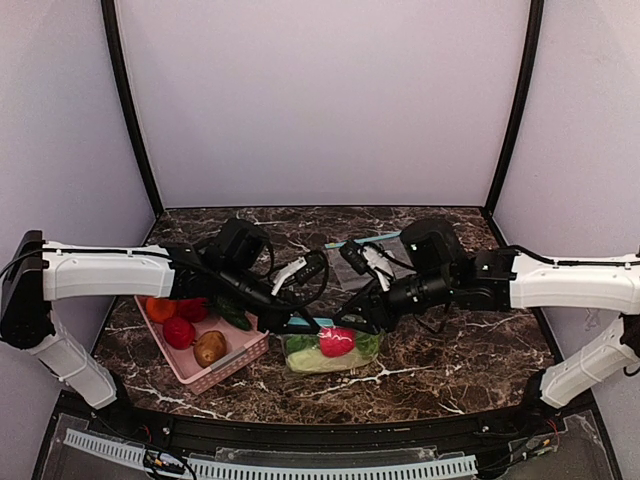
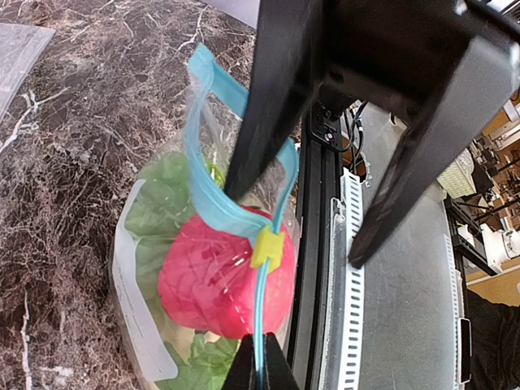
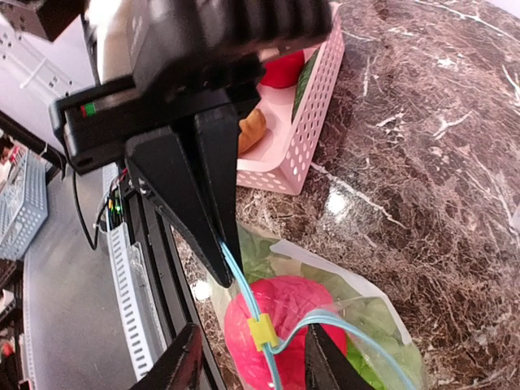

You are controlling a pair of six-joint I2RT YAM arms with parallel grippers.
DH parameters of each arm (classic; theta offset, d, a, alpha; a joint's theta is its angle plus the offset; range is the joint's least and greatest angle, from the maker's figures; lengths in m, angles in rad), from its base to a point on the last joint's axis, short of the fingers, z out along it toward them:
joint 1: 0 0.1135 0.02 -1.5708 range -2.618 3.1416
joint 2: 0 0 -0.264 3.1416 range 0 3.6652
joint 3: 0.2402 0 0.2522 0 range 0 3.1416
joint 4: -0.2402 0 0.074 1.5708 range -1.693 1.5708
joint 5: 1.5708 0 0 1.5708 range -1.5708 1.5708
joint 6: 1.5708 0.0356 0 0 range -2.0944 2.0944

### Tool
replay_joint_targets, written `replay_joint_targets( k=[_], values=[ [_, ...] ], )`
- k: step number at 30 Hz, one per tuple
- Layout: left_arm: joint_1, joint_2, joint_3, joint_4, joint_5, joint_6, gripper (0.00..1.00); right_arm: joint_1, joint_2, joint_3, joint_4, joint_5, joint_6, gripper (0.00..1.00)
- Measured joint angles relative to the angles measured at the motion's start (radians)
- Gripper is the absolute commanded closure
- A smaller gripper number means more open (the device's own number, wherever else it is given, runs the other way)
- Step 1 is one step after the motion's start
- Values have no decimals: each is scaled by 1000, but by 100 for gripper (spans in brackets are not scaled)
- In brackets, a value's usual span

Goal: Place the food in the zip-top bag and seal the zipper
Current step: Hold the zipper food storage bag at the center of the board, then zip the zipper on the zipper food storage bag.

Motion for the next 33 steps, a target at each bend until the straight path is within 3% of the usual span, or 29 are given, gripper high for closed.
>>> replay_joint_targets(
  k=[6,16,33],
  values=[
    [1,-5,0,-10,8,12,99,-48,-69,4,8,-65,-35,50],
    [1,-8,0,-20,26,21,99,-54,1,73,-23,-233,-171,50],
    [1,-35,0,-32,20,27,99,-55,101,116,-80,-277,-286,69]
  ],
)
